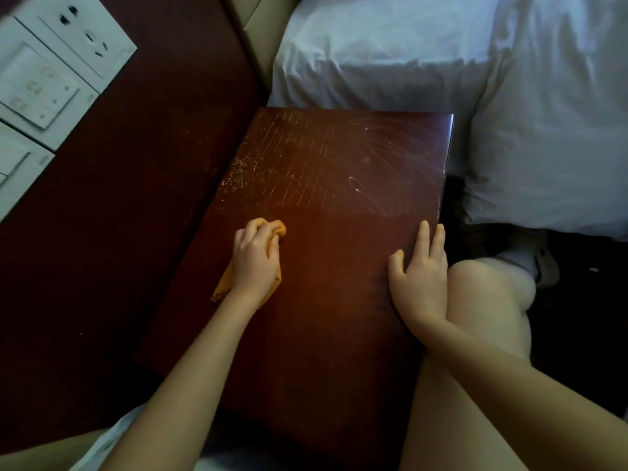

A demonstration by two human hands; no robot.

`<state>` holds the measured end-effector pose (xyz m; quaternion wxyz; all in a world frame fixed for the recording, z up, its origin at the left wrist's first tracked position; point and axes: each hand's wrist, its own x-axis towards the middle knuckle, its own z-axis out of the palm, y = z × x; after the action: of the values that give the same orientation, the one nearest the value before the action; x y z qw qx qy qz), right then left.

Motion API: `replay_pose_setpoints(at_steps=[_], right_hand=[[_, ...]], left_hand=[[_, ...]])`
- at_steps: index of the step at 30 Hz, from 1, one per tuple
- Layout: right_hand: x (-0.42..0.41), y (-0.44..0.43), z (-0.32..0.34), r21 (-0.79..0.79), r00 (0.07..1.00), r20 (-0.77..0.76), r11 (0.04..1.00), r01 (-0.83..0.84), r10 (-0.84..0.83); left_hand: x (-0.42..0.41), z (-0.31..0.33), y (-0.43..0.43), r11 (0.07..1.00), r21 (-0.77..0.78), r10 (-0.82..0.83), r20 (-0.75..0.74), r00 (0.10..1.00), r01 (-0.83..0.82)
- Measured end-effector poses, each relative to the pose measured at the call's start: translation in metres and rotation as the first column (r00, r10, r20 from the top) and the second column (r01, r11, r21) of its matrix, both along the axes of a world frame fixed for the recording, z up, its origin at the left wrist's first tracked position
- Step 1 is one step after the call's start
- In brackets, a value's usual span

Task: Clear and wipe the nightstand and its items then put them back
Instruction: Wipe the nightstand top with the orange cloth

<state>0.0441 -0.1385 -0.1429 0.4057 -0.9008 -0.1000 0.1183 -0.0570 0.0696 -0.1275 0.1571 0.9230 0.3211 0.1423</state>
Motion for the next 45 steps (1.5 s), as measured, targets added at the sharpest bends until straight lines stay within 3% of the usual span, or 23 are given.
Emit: replay_pose_setpoints(at_steps=[9, 12, 19, 27, 32, 39, 45], right_hand=[[0.000, 0.000, -0.001, 0.000, 1.000, 0.006, 1.000, 0.013, -0.013], [0.000, 0.000, 0.000, 0.002, 1.000, 0.000, 1.000, 0.011, -0.011], [0.000, 0.000, 0.000, 0.008, 1.000, -0.008, 1.000, 0.004, -0.004], [0.000, 0.000, 0.001, -0.005, 1.000, -0.002, 1.000, 0.005, -0.005], [0.000, 0.000, 0.000, -0.004, 1.000, 0.000, 1.000, 0.001, -0.001], [0.000, 0.000, 0.000, 0.010, 1.000, 0.006, 1.000, 0.005, -0.005], [0.000, 0.000, 0.000, 0.013, 1.000, 0.013, 1.000, 0.008, -0.008]], left_hand=[[0.024, 0.002, 0.014, 0.959, 0.008, 0.283, 0.024, 0.959, -0.283], [0.037, 0.001, 0.001, 0.974, -0.003, 0.227, 0.026, 0.973, -0.227], [0.002, 0.000, -0.015, 0.997, -0.019, -0.080, -0.023, 0.997, 0.080], [0.026, 0.001, -0.003, 0.972, -0.034, 0.235, 0.030, 0.971, -0.234], [0.048, 0.002, -0.010, 0.971, -0.042, 0.239, 0.030, 0.971, -0.237], [0.012, -0.001, -0.019, 1.000, -0.008, -0.020, -0.002, 1.000, 0.020], [0.029, 0.000, -0.007, 0.977, -0.033, 0.211, 0.027, 0.977, -0.210]])
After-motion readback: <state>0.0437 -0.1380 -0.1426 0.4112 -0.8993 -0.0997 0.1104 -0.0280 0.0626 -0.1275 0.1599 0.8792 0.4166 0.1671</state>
